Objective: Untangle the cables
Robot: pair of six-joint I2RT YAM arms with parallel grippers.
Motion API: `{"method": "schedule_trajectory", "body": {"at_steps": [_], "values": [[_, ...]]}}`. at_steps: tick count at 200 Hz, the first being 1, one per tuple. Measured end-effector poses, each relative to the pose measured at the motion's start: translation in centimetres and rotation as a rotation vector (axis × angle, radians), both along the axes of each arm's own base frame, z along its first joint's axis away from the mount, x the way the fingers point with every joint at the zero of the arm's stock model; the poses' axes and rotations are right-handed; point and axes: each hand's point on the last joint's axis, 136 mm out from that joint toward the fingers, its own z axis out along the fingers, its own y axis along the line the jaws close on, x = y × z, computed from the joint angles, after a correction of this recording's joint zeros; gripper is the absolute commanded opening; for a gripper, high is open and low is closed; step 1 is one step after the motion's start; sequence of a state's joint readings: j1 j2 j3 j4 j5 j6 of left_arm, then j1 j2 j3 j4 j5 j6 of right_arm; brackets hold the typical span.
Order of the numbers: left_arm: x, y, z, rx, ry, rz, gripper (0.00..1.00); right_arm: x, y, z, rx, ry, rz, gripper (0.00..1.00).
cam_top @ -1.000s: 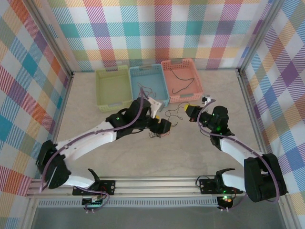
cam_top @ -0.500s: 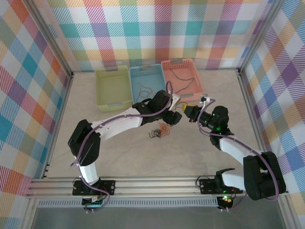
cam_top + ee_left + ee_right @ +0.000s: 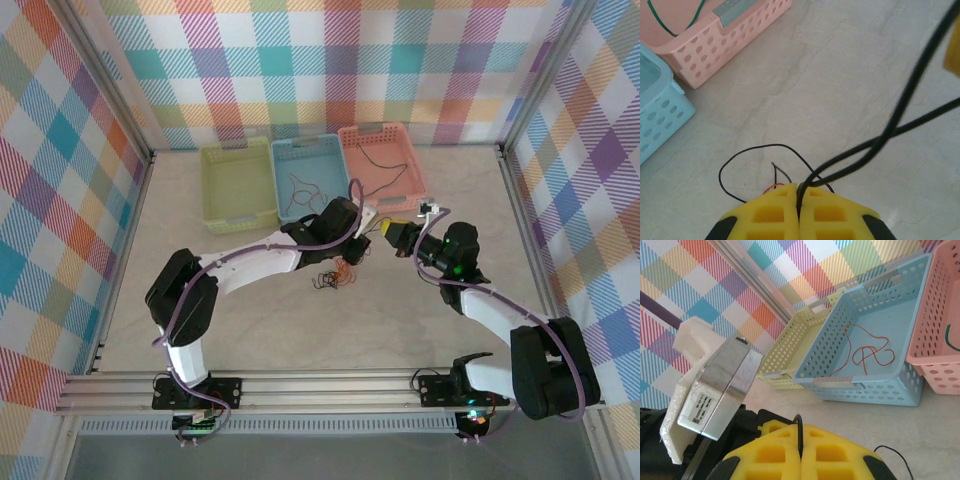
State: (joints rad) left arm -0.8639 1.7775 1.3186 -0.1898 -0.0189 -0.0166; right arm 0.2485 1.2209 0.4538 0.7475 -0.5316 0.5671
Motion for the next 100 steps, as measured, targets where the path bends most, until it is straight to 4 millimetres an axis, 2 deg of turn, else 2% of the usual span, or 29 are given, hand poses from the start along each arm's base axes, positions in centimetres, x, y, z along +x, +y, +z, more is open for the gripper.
{"method": "schedule_trajectory", "body": {"at_steps": [5, 12, 31, 59, 100], "values": [[-0.1, 0.1, 0.2, -0.007, -0.002, 0.006, 0.0, 0.0, 0.0, 0.0, -0.001, 0.001, -0.002, 0.4], [-0.1, 0.3, 0.4, -0.014, -0.005, 0.014, 0.0, 0.1, 0.0, -0.2, -0.007, 0.003, -0.007, 0.51], [-0.1, 0.9, 1.6, -0.037, -0.02, 0.041, 0.0, 0.5, -0.4, -0.4, -0.018, 0.003, -0.042, 0.67], [0.0, 1.6, 3.9, -0.094, -0.038, 0.088, 0.0, 1.3, -1.2, -0.8, -0.042, 0.006, -0.111, 0.75], [0.5, 3.2, 8.0, -0.209, -0.044, 0.168, 0.0, 2.0, -2.9, -2.0, -0.073, 0.035, -0.228, 0.77]]}}
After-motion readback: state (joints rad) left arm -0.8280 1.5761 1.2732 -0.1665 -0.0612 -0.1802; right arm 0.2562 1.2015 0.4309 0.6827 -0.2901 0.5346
